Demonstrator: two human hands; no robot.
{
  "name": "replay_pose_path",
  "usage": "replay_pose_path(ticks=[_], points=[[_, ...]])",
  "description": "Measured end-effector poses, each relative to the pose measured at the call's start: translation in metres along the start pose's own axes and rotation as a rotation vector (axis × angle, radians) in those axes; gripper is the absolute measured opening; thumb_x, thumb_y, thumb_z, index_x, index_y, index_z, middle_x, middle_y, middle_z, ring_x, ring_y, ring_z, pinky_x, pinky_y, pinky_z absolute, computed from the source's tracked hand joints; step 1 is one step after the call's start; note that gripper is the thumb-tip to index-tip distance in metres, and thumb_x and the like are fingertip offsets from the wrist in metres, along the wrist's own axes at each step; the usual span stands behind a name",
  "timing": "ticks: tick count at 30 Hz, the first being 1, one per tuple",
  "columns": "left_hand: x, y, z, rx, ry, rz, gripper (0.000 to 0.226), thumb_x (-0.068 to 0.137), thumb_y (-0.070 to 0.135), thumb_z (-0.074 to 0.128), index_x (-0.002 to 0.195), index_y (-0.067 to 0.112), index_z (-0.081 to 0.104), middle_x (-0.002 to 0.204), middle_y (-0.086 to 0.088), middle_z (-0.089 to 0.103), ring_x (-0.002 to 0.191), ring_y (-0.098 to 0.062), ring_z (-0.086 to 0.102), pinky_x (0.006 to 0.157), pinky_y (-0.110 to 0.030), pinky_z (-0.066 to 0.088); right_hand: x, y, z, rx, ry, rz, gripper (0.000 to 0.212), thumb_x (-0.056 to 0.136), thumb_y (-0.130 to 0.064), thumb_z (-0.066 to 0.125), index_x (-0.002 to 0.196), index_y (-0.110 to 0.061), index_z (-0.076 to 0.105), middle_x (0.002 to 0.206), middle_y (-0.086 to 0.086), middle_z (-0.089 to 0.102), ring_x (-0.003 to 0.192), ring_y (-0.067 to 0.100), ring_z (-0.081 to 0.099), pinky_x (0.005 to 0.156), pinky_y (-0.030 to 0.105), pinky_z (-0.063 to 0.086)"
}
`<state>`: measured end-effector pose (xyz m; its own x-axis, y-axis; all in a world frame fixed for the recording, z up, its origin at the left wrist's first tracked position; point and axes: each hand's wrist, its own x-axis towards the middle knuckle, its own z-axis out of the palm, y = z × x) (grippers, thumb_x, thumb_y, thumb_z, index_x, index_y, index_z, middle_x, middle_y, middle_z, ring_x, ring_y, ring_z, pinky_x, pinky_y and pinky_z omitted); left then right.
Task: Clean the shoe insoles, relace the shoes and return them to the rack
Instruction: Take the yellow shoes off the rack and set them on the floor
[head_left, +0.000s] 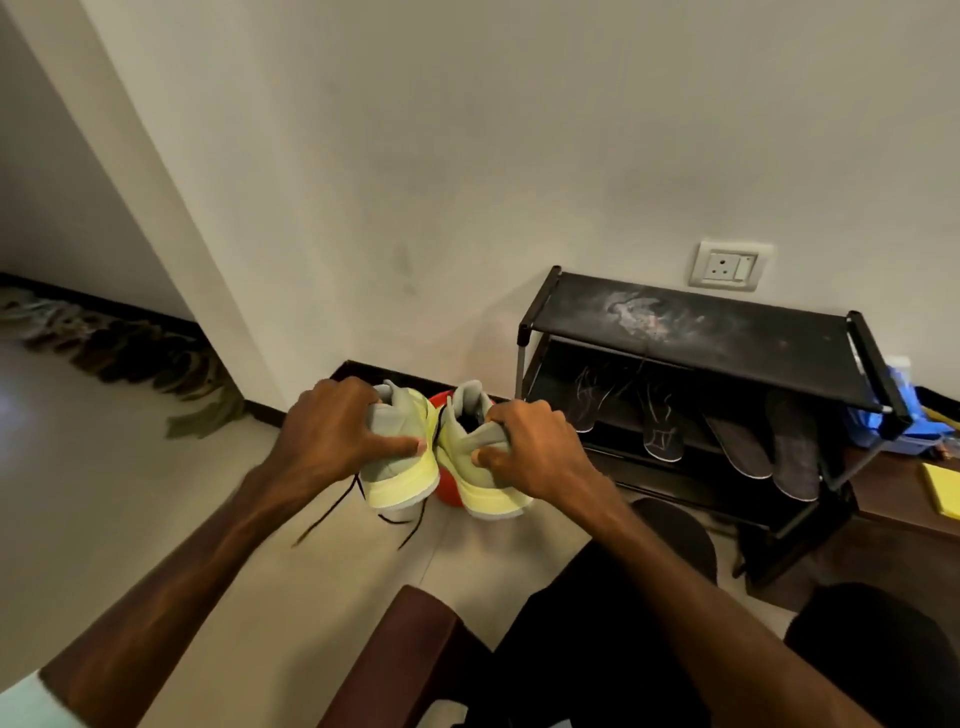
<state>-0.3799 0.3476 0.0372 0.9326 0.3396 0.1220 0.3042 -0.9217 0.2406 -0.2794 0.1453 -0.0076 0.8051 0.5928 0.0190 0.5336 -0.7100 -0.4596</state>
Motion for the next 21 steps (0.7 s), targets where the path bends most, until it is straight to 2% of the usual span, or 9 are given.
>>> replay_pose_path(ticks=[2, 5, 8, 10, 13, 15, 18, 20, 21], points=[[0.002, -0.012, 0.016, 0.019, -0.087, 0.008, 0.062, 0.06, 0.07, 0.085, 0.105, 0.028, 0.076, 0.068, 0.011, 0.058, 0.059, -0.007, 0.059, 0.059, -0.028, 0.052, 0.001, 0.004, 0.019, 0.099, -0.043, 0.057, 0.033, 0.081, -0.037, 0.081, 0.11, -0.022, 0.073, 0.104, 0.002, 0.072, 0.093, 0.026, 0.07, 0.078, 0.041, 0.06], [0.01, -0.029, 0.042, 0.008, -0.251, -0.02, 0.051, 0.055, 0.068, 0.089, 0.085, 0.032, 0.069, 0.061, 0.017, 0.058, 0.056, -0.005, 0.061, 0.056, -0.027, 0.053, 0.003, 0.006, 0.055, 0.251, -0.146, 0.183, 0.033, 0.083, -0.035, 0.082, 0.109, -0.017, 0.071, 0.101, 0.002, 0.07, 0.08, 0.023, 0.072, 0.065, 0.037, 0.063], [0.021, -0.046, 0.08, 0.008, -0.417, -0.051, 0.061, 0.054, 0.07, 0.088, 0.09, 0.025, 0.069, 0.066, 0.015, 0.063, 0.058, -0.006, 0.064, 0.058, -0.028, 0.056, 0.01, 0.012, 0.095, 0.313, -0.262, 0.285, 0.03, 0.085, -0.036, 0.081, 0.095, -0.012, 0.066, 0.081, 0.002, 0.069, 0.055, 0.014, 0.067, 0.046, 0.024, 0.055], [0.025, -0.053, 0.109, 0.012, -0.491, -0.071, 0.065, 0.056, 0.068, 0.088, 0.097, 0.023, 0.066, 0.074, 0.012, 0.066, 0.06, -0.006, 0.066, 0.057, -0.027, 0.056, 0.012, 0.02, 0.117, 0.32, -0.31, 0.329, 0.031, 0.084, -0.035, 0.08, 0.094, -0.011, 0.063, 0.076, 0.001, 0.066, 0.053, 0.013, 0.064, 0.039, 0.019, 0.047], [0.031, -0.062, 0.154, -0.026, -0.513, -0.103, 0.069, 0.057, 0.07, 0.087, 0.103, 0.022, 0.066, 0.078, 0.01, 0.066, 0.064, -0.009, 0.066, 0.062, -0.029, 0.057, 0.018, 0.037, 0.146, 0.356, -0.374, 0.445, 0.031, 0.082, -0.028, 0.078, 0.102, -0.006, 0.067, 0.085, 0.01, 0.071, 0.055, 0.024, 0.071, 0.048, 0.034, 0.061], [0.035, -0.065, 0.179, -0.065, -0.517, -0.113, 0.057, 0.06, 0.068, 0.086, 0.092, 0.024, 0.067, 0.07, 0.011, 0.064, 0.065, -0.011, 0.067, 0.058, -0.026, 0.051, 0.026, 0.048, 0.16, 0.363, -0.374, 0.503, 0.028, 0.08, -0.024, 0.072, 0.102, -0.006, 0.071, 0.091, 0.016, 0.072, 0.057, 0.028, 0.073, 0.051, 0.042, 0.063], [0.047, -0.067, 0.21, -0.103, -0.567, -0.087, 0.041, 0.064, 0.06, 0.087, 0.072, 0.028, 0.063, 0.067, 0.007, 0.063, 0.071, -0.018, 0.066, 0.063, -0.028, 0.05, 0.045, 0.064, 0.175, 0.338, -0.41, 0.54, 0.025, 0.08, -0.014, 0.065, 0.105, -0.011, 0.07, 0.1, 0.017, 0.072, 0.07, 0.032, 0.074, 0.049, 0.038, 0.062], [0.055, -0.066, 0.228, -0.101, -0.629, -0.062, 0.037, 0.067, 0.055, 0.088, 0.075, 0.024, 0.068, 0.077, 0.004, 0.066, 0.079, -0.021, 0.064, 0.068, -0.031, 0.048, 0.055, 0.075, 0.186, 0.319, -0.442, 0.528, 0.029, 0.082, -0.008, 0.061, 0.11, -0.014, 0.066, 0.107, 0.017, 0.07, 0.084, 0.035, 0.073, 0.041, 0.028, 0.056], [0.06, -0.066, 0.24, -0.092, -0.661, -0.054, 0.039, 0.068, 0.053, 0.088, 0.083, 0.021, 0.074, 0.086, 0.001, 0.069, 0.084, -0.022, 0.064, 0.07, -0.031, 0.047, 0.059, 0.081, 0.195, 0.31, -0.44, 0.531, 0.031, 0.082, -0.009, 0.06, 0.112, -0.014, 0.065, 0.113, 0.016, 0.068, 0.091, 0.036, 0.072, 0.043, 0.028, 0.056]])
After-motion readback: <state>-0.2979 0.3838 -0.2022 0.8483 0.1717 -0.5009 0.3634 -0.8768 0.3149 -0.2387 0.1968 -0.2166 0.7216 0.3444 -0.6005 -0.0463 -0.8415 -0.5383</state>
